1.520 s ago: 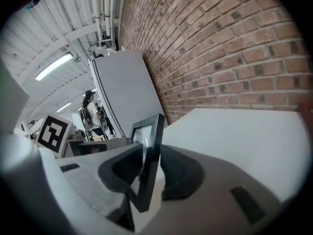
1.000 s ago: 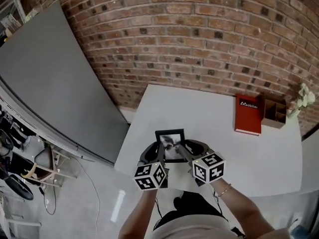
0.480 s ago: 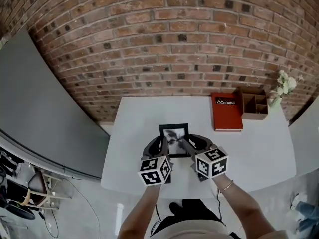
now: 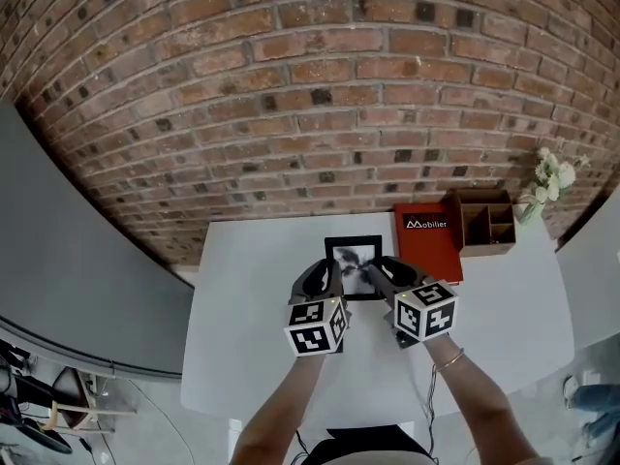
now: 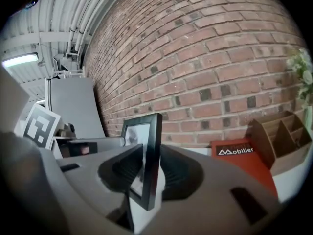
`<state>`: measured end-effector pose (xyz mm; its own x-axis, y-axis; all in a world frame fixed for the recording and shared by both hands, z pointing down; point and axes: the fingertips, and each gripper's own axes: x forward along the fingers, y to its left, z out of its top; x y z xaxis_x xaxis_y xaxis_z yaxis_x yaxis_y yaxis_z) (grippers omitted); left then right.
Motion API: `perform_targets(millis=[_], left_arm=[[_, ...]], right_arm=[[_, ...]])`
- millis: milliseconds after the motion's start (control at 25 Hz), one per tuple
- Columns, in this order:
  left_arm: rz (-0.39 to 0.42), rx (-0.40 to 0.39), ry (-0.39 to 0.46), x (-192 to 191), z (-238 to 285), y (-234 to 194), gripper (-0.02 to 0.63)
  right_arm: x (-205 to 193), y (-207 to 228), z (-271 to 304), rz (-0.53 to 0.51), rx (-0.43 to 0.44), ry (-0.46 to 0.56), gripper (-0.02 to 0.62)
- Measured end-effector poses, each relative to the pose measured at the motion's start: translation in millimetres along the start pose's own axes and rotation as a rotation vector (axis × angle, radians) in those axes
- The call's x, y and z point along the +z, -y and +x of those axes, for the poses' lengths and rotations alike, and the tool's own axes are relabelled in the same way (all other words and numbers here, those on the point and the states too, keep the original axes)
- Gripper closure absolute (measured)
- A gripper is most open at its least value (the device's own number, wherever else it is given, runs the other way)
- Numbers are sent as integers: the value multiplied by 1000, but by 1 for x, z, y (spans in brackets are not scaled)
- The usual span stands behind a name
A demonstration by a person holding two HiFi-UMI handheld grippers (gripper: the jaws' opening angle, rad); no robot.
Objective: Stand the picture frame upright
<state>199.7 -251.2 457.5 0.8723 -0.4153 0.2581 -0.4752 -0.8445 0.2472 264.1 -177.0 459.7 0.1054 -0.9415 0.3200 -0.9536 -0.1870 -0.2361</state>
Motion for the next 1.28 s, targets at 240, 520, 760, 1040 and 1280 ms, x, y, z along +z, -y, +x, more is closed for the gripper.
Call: perform_targets(millis=[240,520,760,1040,1280], left_arm=[[6,-3,-18,6,64,7,548],[38,-14,-33,7,127,13,548],[48,-1,-44,3,166,8,546],[38,13,-52,-2,198,0,546],[36,11,-54,-8,215,-3,546]], right_arm=[[12,53,29,9,-22,-5,482],[19,108,61,0,-43,-15,482],[17,140,90,-11,-55,-36,482],[15,165,119,0,-68,-46,482],[10,179,133,2,-83,-66,482]])
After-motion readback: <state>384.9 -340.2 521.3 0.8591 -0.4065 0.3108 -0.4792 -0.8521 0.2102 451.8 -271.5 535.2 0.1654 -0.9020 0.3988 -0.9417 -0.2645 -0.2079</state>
